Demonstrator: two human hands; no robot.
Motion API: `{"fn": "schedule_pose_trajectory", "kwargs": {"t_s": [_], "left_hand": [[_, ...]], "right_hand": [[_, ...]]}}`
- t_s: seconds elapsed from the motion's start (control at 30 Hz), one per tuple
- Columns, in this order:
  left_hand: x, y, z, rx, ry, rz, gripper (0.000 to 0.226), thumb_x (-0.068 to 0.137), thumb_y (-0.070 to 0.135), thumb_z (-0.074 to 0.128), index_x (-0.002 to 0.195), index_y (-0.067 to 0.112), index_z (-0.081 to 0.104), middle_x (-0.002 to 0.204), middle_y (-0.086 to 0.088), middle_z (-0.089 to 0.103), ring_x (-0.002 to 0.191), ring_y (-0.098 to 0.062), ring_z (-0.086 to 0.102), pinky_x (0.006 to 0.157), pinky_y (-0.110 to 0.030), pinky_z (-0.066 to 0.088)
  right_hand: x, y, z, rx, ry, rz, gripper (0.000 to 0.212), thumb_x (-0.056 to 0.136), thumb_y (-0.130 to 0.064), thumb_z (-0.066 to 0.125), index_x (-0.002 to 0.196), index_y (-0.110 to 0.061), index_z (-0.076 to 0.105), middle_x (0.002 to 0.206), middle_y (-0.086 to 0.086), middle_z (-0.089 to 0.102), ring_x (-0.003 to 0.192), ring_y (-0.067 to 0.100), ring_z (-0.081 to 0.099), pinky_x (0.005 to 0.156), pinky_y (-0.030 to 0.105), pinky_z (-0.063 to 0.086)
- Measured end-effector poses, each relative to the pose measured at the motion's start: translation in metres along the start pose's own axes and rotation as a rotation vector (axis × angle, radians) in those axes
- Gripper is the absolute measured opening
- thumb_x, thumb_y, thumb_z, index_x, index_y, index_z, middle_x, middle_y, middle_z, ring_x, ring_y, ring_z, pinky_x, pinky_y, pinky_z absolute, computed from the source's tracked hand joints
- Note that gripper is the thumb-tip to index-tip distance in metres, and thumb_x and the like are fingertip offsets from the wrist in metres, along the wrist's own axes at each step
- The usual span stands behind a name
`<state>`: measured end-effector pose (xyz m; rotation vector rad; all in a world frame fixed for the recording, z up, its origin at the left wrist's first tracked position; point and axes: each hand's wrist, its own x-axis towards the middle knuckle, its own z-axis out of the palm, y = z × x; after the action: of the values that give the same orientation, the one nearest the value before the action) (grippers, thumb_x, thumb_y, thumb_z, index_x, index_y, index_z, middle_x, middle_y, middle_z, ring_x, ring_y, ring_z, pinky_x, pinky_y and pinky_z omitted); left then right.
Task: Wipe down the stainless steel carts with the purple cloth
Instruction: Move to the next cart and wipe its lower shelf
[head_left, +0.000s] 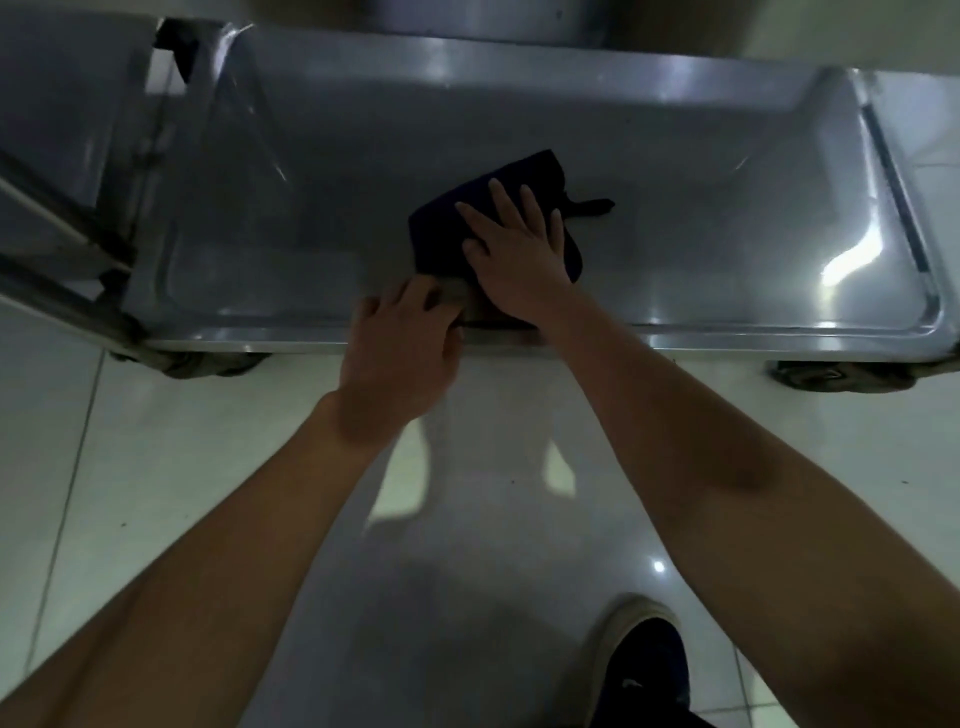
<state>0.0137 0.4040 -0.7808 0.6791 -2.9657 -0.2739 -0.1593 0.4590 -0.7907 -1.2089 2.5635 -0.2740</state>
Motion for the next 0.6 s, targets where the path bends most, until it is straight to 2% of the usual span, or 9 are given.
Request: {"fn": "schedule_pose_trajectory", "kwargs": {"t_s": [0.2, 0.43, 0.6], "left_hand": [[0.010, 0.010, 0.007, -0.009, 0.056, 0.001, 0.030, 0.096, 0.031, 0.046, 0.115, 0.016, 0.065, 0.126, -0.006, 0.056, 0.113, -0.029, 0.053, 0.090, -0.043, 0.038], [0.053, 0.078, 0.024, -0.036, 0.085, 0.111, 0.023, 0.091, 0.028, 0.058, 0.107, 0.017, 0.069, 0.115, -0.009, 0.062, 0.101, -0.033, 0.059, 0.083, -0.043, 0.042], [0.088, 0.145, 0.035, -0.053, 0.026, 0.183, 0.027, 0.094, 0.034, 0.053, 0.114, 0.022, 0.066, 0.129, -0.005, 0.058, 0.114, -0.031, 0.055, 0.089, -0.044, 0.043]], "right_hand": [[-0.004, 0.023, -0.006, -0.020, 0.065, -0.038, 0.051, 0.106, -0.045, 0.028, 0.156, -0.037, 0.024, 0.168, -0.002, 0.006, 0.154, 0.028, -0.004, 0.123, 0.051, -0.002], [-0.004, 0.113, -0.032, 0.004, 0.120, 0.137, 0.051, 0.106, -0.045, 0.028, 0.156, -0.038, 0.023, 0.168, -0.003, 0.005, 0.154, 0.025, -0.004, 0.123, 0.048, -0.003], [-0.018, 0.196, -0.053, 0.039, 0.158, 0.265, 0.051, 0.105, -0.045, 0.030, 0.156, -0.039, 0.024, 0.168, -0.003, 0.005, 0.154, 0.026, -0.003, 0.122, 0.048, -0.003]]}}
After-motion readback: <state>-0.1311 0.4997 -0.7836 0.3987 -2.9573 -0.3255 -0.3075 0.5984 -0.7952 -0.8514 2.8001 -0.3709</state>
